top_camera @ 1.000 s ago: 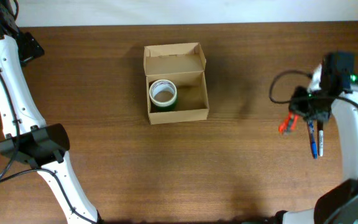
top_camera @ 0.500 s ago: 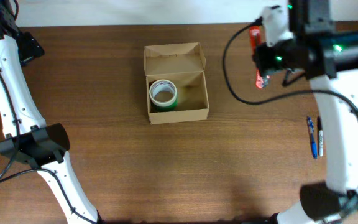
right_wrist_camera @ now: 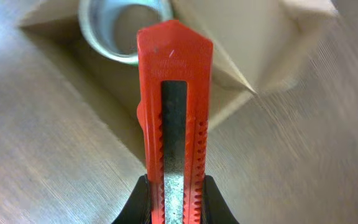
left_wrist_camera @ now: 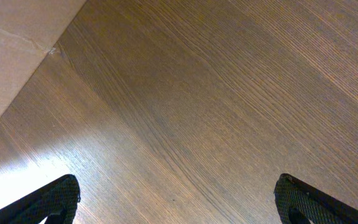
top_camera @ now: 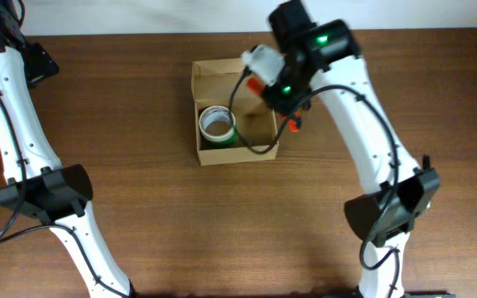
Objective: Pack container
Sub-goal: 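Carry the orange box cutter into the box with the right gripper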
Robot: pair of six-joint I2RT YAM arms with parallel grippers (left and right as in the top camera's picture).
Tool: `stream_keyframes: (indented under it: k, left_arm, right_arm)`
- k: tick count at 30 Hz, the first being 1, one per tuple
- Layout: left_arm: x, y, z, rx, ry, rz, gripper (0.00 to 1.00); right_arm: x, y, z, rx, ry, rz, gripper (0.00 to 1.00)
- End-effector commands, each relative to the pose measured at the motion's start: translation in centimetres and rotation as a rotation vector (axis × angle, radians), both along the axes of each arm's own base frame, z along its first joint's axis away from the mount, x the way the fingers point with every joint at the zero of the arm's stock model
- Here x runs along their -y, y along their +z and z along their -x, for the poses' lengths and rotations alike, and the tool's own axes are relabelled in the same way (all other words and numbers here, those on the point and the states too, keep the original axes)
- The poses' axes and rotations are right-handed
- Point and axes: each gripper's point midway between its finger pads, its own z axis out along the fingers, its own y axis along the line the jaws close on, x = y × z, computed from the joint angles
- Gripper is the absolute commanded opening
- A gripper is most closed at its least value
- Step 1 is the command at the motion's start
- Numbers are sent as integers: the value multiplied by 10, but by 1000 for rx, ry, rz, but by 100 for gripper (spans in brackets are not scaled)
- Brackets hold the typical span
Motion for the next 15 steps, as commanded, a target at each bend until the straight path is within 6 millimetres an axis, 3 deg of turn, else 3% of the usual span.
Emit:
stream_keyframes:
  k: [1,3,9,15]
  left_arm:
    - [-1,13,6,30,15,-5,100]
    - [-1,13,6,30,15,-5,100]
    - [-1,13,6,30,15,-5,100]
    - [-1,13,6,30,15,-5,100]
  right_arm:
    - [-25,3,7,56,167,46,4]
    - [-45,-3,14,74,309,71,4]
    - [-77,-10,13,141,452,86,4]
    - [-80,-33,5,138,506,159,4]
